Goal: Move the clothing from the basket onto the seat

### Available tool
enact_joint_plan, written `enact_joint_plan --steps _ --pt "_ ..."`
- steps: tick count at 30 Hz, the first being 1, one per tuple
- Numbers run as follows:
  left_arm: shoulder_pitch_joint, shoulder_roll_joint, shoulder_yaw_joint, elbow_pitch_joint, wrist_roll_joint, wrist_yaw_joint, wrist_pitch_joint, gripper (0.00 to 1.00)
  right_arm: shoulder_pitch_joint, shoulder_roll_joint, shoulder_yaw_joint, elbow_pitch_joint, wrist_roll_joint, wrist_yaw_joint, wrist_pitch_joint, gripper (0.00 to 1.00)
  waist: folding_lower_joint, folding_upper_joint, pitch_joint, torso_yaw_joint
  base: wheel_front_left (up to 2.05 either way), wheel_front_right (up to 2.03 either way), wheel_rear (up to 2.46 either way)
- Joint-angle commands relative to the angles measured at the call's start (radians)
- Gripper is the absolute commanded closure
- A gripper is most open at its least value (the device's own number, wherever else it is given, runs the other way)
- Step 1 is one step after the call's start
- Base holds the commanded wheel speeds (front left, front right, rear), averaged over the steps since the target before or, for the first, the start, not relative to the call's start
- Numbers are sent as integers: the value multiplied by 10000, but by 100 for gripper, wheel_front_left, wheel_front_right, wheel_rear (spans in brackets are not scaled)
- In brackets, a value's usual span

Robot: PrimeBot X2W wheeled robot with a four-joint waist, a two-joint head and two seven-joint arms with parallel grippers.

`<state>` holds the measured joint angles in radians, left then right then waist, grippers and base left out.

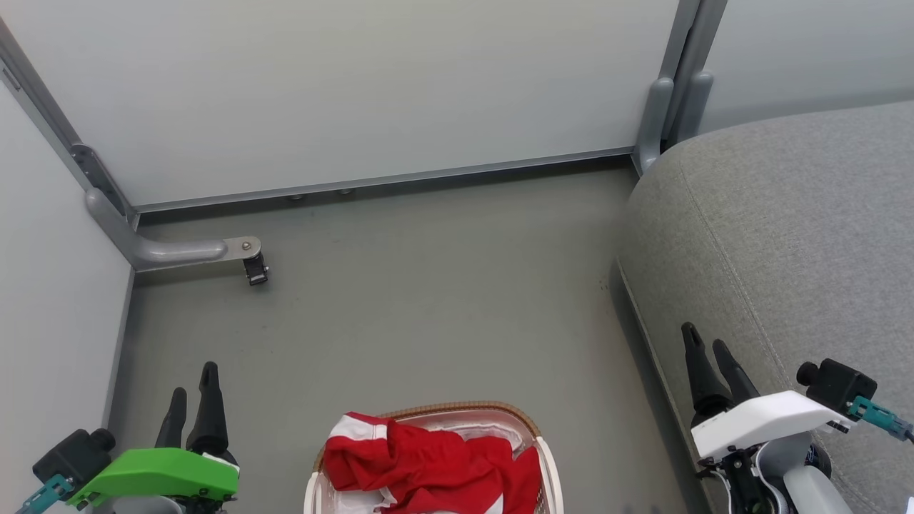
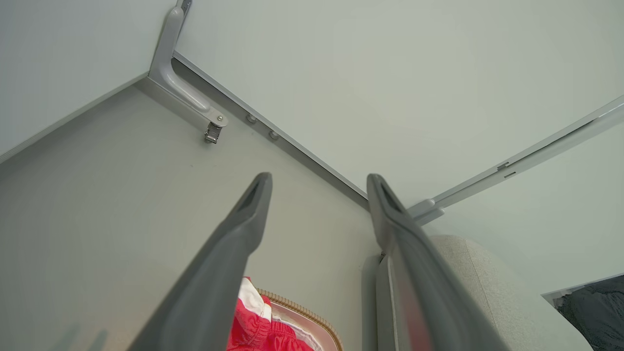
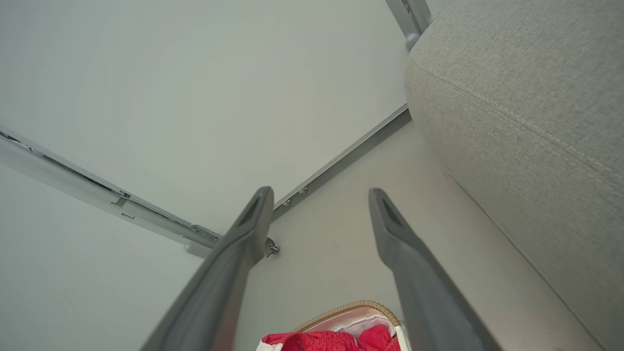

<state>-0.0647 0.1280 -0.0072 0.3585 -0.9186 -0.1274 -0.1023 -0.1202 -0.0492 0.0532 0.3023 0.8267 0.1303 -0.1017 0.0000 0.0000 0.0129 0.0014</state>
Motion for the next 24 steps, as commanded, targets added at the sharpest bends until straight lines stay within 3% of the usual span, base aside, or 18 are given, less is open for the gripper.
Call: enact_joint_plan --steps 1,24 --pt "-246 134 -67 -22 255 -26 -98 0 -251 -53 59 -59 -349 3 -116 0 0 0 2 0 0 0 0" --pt "-318 450 -424 148 2324 -36 -705 0 -329 -29 273 159 -2966 4 -724 0 0 0 59 -15 0 0 0"
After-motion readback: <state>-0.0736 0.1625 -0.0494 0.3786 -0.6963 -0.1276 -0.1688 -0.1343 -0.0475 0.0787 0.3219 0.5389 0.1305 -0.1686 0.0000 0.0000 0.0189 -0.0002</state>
